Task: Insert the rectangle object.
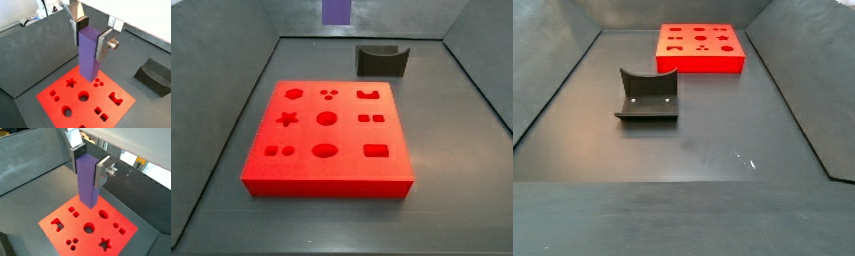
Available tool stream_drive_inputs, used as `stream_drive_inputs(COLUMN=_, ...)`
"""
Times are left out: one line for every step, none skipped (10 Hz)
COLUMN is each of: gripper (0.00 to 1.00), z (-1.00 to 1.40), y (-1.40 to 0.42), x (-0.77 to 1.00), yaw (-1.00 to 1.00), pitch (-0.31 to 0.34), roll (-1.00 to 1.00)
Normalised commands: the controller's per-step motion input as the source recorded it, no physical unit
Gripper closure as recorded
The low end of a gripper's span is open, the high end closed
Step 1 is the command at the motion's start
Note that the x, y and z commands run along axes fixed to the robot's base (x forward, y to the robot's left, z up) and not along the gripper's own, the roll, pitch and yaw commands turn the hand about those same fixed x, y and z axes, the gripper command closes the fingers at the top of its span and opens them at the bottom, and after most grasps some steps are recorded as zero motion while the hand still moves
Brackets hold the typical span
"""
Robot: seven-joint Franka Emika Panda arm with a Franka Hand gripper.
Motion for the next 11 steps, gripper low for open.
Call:
stream_drive_inputs(gripper=1.00, z=-0.31, y=-0.30, x=0.22, yaw=0.00, pitch=-0.004, roll=0.06)
stream_drive_inputs(gripper=1.00, z=-0.41, y=-0.64, x=0.44, yaw=0.00, pitch=-0.043, roll=0.32)
stream_drive_inputs(gripper=1.00, z=-0.42, y=-0.62, x=0.47, yaw=0.00, pitch=-0.066, roll=0.28)
stream_drive_inputs(gripper=1.00, z=-0.45, y=-0.57, x=0.52, yaw=0.00, pitch=-0.099, roll=0.22)
stream_drive_inputs(gripper=1.00, z=-0.51, y=-0.52, x=0.53, yaw=0.00, pitch=-0.139, roll=0.19)
stream_drive_inputs(gripper=1.00, z=-0.50, y=-0.49, x=0.55, yaw=0.00, pitch=-0.131, roll=0.17)
stream_drive_inputs(gripper=1.00, z=-0.52, y=-0.39, x=0.51, yaw=0.00, pitch=-0.124, roll=0.10)
stream_drive_inputs(gripper=1.00, z=-0.55, y=-0.24, x=0.37, yaw=0.00, pitch=-0.116, roll=0.00)
stream_drive_inputs(gripper=1.00, z=-0.51, y=-0.21, x=0.34, yaw=0.00, pitch=-0.090, roll=0.00)
stream_drive_inputs(gripper=1.00, z=-0.45, y=-0.17, x=0.33, yaw=0.00, pitch=-0.057, roll=0.05)
stream_drive_inputs(gripper=1.00, z=-0.46, y=-0.17, x=0.32, yaw=0.00, pitch=-0.049, roll=0.07)
